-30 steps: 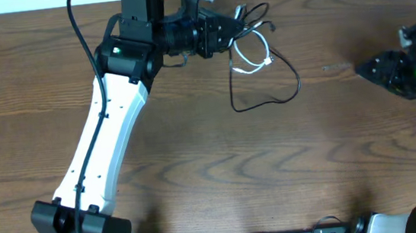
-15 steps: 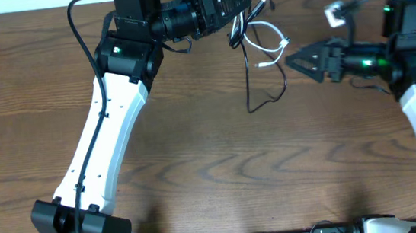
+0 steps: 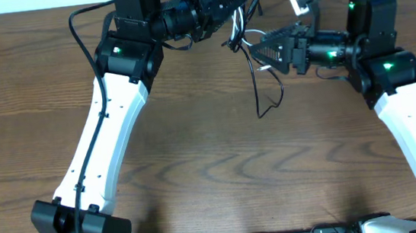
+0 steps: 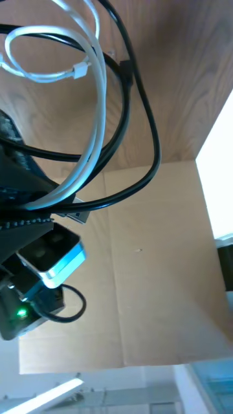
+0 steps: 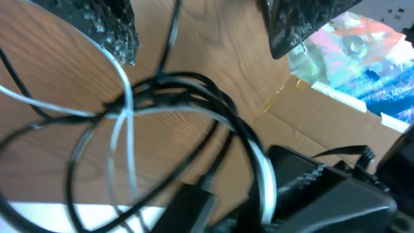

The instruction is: Untangle cables

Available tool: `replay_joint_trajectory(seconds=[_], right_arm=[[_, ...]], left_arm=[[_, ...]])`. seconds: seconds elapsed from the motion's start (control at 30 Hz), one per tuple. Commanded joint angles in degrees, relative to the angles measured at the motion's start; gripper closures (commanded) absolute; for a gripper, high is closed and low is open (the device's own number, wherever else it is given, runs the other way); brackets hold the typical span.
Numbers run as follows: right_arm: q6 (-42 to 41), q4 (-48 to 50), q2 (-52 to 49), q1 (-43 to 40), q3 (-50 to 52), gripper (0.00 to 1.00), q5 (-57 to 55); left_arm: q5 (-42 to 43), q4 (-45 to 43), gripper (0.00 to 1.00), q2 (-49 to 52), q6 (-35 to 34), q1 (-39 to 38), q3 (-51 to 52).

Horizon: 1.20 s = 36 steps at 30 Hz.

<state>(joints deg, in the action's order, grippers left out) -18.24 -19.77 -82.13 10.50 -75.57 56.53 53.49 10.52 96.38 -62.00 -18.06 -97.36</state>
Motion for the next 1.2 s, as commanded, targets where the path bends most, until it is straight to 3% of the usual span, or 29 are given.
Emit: replay_joint_trajectory(seconds=[0.0, 0.2, 0.53, 0.77, 1.17], right_arm=[[-2.14, 0.35, -0.72, 1.57, -0.52, 0.45, -5.14], [-2.12, 3.87, -3.54, 3.10, -0.52, 0.54, -7.74], [-5.01, 10.27, -5.55, 3.82, -0.52, 0.58, -5.90], [-9.22, 11.02, -5.60, 3.87, -0.52, 0.64, -11.19], [-12.07, 8.37, -5.60, 4.26, -0.52, 0.98, -18.47]], left_arm=[[-0.83, -0.11, 0.92, 0.07, -3.82, -0.11, -0.74], [-0.61, -0.04, 0.93, 0.07, -4.98, -1.44, -0.74], [-2.29, 6.88, 0.92, 0.07, -4.98, -2.93, -0.74], [-2.67, 7.21, 0.93, 0.07, -6.27, -3.17, -0.74], [-3.23, 7.30, 0.93, 0.07, -6.21, -3.67, -0.74]])
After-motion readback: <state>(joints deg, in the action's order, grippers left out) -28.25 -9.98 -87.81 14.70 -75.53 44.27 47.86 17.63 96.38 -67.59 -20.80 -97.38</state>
